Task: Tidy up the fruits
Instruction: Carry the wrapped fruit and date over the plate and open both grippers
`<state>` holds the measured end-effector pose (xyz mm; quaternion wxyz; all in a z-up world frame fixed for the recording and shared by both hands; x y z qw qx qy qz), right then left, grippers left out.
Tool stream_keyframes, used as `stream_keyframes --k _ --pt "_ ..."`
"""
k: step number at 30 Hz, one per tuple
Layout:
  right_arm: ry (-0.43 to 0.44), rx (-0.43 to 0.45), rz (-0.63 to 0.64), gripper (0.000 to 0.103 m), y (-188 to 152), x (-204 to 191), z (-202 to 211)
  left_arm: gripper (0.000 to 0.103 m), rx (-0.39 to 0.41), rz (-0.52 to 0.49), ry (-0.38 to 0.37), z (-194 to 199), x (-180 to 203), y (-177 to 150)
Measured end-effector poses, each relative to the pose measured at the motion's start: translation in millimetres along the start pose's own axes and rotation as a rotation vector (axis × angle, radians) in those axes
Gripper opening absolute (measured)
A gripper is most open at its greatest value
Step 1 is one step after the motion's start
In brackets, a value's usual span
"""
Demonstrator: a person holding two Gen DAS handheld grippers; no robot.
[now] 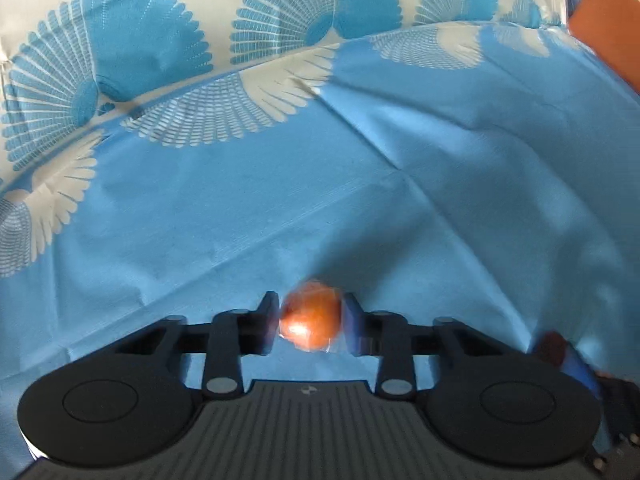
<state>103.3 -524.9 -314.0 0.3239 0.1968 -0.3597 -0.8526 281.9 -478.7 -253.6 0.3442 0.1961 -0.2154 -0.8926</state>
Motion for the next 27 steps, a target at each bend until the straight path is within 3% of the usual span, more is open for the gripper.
stream_keyframes --k 2,6,12,19,27 --pt "0.020 0.015 0.000 0.022 3 -1 1 0.036 0.047 -0.019 0.018 18 1 -1" --pt "0.037 0.110 0.021 0.022 16 -4 16 0.036 0.063 0.008 0.009 66 -12 -16" --pt "0.087 0.158 0.032 0.022 34 -8 68 0.036 0.059 0.131 0.049 169 -72 -86" --pt "0.356 0.135 0.104 0.022 15 -29 210 0.036 0.017 0.274 0.139 283 -133 -204" --pt "0.635 0.052 0.223 0.022 -21 -74 345 0.036 0.010 0.438 0.170 377 -163 -312"
Point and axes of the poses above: each gripper's, at about its wrist camera, not at the fingertips, and z roughly against the way its jaws point, x to its right, y to its top, the point moved 9 cm from there along -z, roughly the way its jaws point, and after that the axes turned 7 degrees about y, right-handed, at the moved point
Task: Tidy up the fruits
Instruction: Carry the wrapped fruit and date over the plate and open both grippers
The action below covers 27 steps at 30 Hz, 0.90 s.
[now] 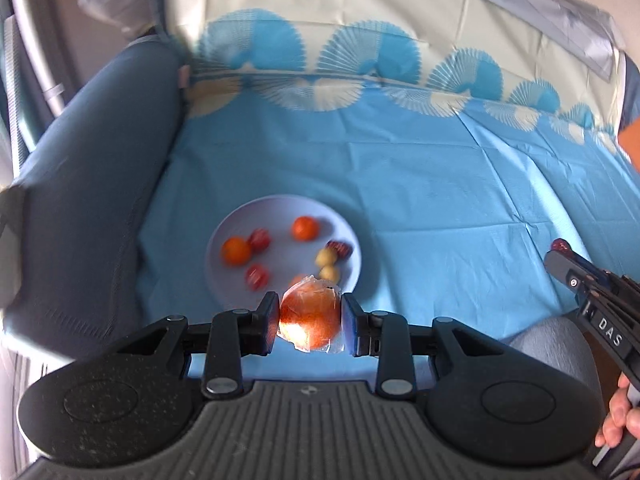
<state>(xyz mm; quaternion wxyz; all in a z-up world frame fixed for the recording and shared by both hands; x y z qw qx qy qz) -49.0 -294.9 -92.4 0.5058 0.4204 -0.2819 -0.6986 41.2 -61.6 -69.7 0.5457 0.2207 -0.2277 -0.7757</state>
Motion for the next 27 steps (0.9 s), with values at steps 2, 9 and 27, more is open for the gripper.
stream_keyframes --k 2,9,27 --pt "0.046 -0.008 0.023 0.022 -2 -26 13 0.036 0.019 0.024 0.005 17 -14 -15" --pt "0.182 -0.066 0.152 0.022 -22 -97 50 0.036 0.067 0.091 -0.007 56 -38 -51" --pt "0.173 -0.052 0.268 0.022 -18 -124 65 0.036 0.086 0.123 0.005 65 -51 -61"
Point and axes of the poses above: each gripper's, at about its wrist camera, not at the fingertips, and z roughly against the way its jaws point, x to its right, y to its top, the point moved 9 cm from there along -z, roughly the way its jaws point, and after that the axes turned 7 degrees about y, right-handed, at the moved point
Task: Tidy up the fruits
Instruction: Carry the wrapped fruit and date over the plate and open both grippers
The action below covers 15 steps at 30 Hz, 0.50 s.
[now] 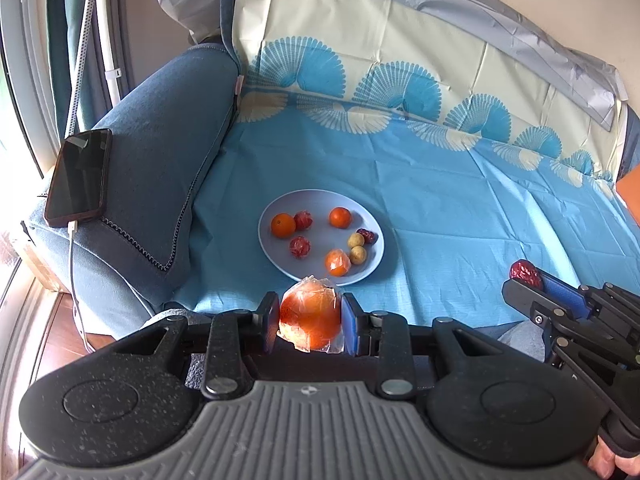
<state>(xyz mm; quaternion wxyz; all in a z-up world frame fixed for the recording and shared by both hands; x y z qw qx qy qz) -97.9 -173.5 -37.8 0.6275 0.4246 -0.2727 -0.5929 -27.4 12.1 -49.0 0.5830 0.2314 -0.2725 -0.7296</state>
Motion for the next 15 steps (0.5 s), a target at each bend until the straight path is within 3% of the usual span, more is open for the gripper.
stream_keyframes --k 15 --pt "0.008 -0.053 -0.005 0.022 -5 0 -17 0.036 -0.050 0.000 0.013 -19 -3 1"
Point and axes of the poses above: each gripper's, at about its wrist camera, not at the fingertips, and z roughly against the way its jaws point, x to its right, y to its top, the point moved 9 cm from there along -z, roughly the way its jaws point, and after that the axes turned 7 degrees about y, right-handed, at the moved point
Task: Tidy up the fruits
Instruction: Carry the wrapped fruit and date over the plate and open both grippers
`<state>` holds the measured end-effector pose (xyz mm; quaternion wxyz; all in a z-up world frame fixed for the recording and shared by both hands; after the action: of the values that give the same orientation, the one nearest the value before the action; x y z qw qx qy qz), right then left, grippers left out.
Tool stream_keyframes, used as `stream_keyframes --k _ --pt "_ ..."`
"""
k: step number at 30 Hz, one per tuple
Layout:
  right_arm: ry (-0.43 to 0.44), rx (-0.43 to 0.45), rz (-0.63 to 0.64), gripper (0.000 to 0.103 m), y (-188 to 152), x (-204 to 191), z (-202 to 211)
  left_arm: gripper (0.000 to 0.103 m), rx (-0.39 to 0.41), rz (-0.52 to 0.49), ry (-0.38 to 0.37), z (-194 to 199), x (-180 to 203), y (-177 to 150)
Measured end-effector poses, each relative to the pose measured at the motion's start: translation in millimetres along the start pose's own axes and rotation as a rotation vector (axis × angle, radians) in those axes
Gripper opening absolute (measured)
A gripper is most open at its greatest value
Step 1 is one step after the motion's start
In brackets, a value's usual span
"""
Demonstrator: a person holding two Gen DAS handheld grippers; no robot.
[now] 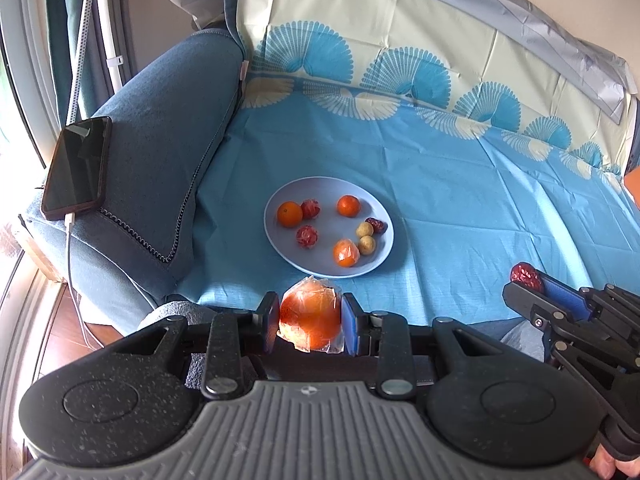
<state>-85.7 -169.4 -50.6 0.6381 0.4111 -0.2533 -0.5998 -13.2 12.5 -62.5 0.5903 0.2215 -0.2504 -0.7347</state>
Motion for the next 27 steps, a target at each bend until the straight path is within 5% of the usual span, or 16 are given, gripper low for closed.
stream_keyframes --k 16,27 --pt "0.023 -0.056 0.009 0.022 16 -3 -81 0.036 -0.027 0.022 -0.035 -58 -3 65" --pt "0.024 -0.139 0.007 0.022 15 18 -181 0.036 -0.098 -0.030 -0.046 -150 24 96"
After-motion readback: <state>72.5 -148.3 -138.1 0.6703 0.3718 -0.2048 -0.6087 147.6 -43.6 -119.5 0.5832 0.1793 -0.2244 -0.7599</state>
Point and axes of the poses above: each gripper's, at about its wrist camera, not at the fingertips, and z roughly against the way its jaws point, x to its right, y to its top, the point moved 9 cm from there along -z, roughly the way its jaws point, and after that the axes turned 7 degrees about y, right-handed, at the moved point
